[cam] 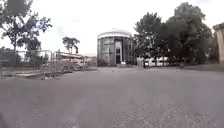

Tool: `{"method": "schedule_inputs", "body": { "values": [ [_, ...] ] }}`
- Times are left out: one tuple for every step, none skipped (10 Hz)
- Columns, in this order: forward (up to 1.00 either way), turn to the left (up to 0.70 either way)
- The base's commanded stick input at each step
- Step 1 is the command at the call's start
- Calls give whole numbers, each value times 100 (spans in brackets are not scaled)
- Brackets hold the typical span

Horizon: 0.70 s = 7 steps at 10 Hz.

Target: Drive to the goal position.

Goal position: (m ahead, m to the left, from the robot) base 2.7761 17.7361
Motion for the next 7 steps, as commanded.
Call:
{"method": "schedule_inputs", "body": {
  "values": [
    [70,0],
    [70,0],
    [70,0],
    [70,0],
    [70,0],
    [70,0],
    [70,0]
  ]
}}
